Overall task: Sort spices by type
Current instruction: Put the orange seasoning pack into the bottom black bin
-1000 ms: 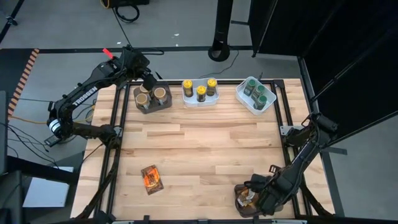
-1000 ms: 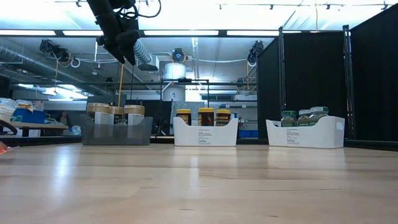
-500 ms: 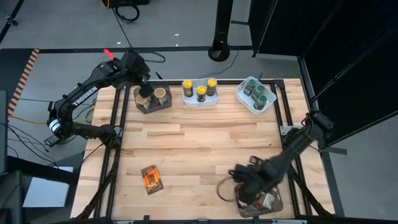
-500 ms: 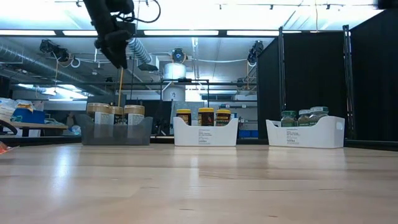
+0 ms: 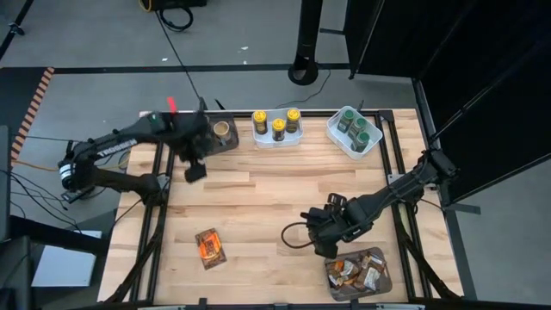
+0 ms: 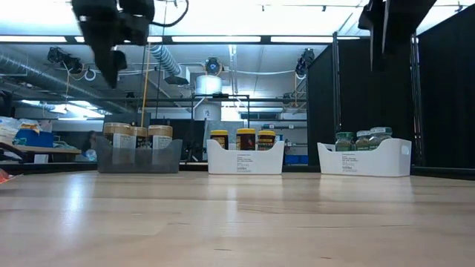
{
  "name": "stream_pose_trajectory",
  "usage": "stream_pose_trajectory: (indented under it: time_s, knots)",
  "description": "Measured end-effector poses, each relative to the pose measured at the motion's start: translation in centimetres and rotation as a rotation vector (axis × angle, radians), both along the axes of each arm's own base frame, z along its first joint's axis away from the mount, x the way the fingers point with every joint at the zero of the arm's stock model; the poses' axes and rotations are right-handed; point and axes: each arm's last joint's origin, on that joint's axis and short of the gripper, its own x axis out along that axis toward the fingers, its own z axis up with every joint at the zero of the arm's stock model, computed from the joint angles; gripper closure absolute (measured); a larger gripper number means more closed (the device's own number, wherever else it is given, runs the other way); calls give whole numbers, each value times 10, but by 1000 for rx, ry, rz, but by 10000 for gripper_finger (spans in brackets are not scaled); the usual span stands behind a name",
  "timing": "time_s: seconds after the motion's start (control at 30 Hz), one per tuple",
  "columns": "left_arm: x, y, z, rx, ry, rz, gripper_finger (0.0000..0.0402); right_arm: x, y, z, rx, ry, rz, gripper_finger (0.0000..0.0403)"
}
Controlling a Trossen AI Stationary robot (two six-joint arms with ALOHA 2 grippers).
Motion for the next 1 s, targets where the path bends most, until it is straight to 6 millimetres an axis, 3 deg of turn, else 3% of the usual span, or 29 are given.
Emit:
stream_pose_trajectory:
  time_s: [0.27, 0.53, 0.67, 1.0]
  knots:
    - [-9, -45, -53, -74, -53, 131, 65, -5, 5, 0, -7, 16, 14, 168]
    - [-22, -81, -99, -159, 50, 152, 65, -9, 9, 0, -12, 30, 26, 172]
    - [-23, -97, -111, -191, 65, 144, 65, -10, 8, -1, -19, 41, 26, 173]
    - [-15, -140, -119, -211, -2, 124, 65, -11, 7, -1, -29, 56, 29, 183]
